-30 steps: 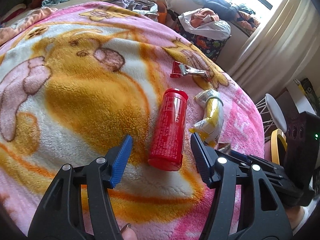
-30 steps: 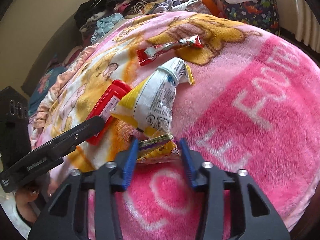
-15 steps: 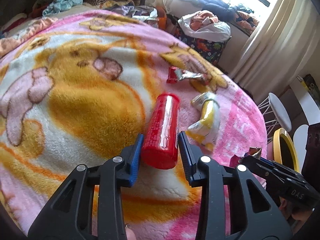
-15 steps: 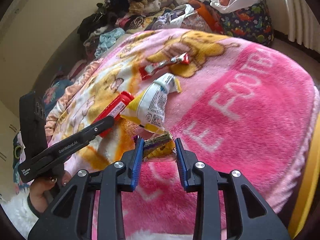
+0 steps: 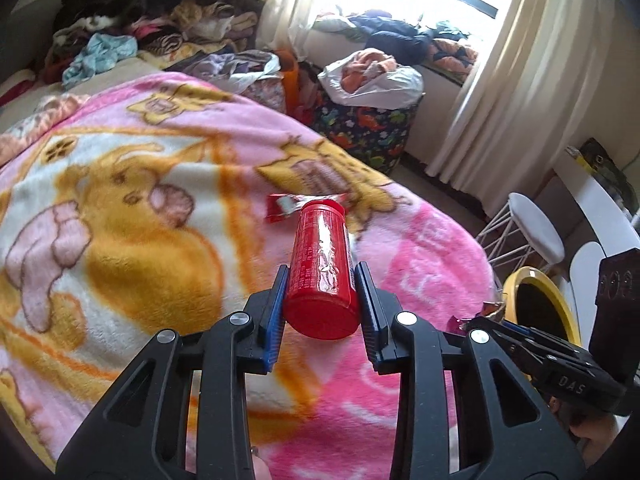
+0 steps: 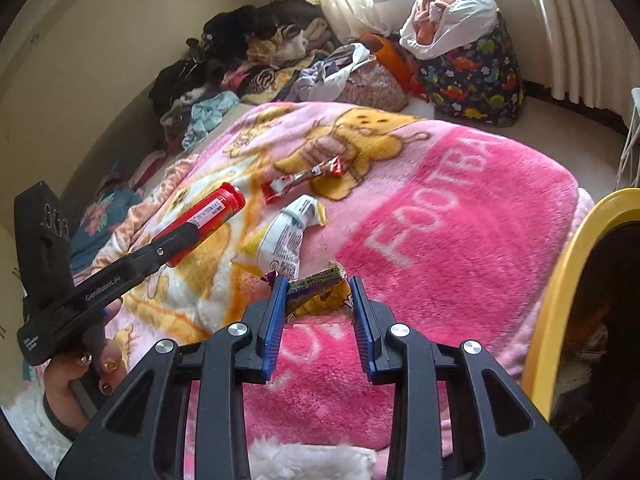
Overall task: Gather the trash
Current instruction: 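Grasp the red bottle with the left tool while the right grasps the small snack packet, then carry the red bottle and snack packet with both tools over the yellow bin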
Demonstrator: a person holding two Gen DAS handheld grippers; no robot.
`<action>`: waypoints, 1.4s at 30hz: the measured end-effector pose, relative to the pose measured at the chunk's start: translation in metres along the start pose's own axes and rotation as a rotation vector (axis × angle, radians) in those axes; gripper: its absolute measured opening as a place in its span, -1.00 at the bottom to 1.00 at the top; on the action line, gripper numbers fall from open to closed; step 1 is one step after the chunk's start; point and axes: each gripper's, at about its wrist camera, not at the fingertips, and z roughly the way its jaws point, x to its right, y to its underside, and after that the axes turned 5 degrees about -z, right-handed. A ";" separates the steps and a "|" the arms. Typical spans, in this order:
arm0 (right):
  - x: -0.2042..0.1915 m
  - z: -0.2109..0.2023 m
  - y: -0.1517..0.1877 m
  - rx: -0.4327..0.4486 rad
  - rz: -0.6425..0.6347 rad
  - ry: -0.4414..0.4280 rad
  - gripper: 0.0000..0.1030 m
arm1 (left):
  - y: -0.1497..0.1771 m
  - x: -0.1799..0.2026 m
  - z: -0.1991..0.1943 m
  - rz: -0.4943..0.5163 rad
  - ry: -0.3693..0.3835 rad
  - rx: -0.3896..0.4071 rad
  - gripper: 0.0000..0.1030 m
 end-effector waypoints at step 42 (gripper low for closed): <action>0.091 -0.102 0.016 0.204 0.204 0.149 -0.42 | 0.028 0.128 -0.005 0.235 0.167 -0.026 -0.51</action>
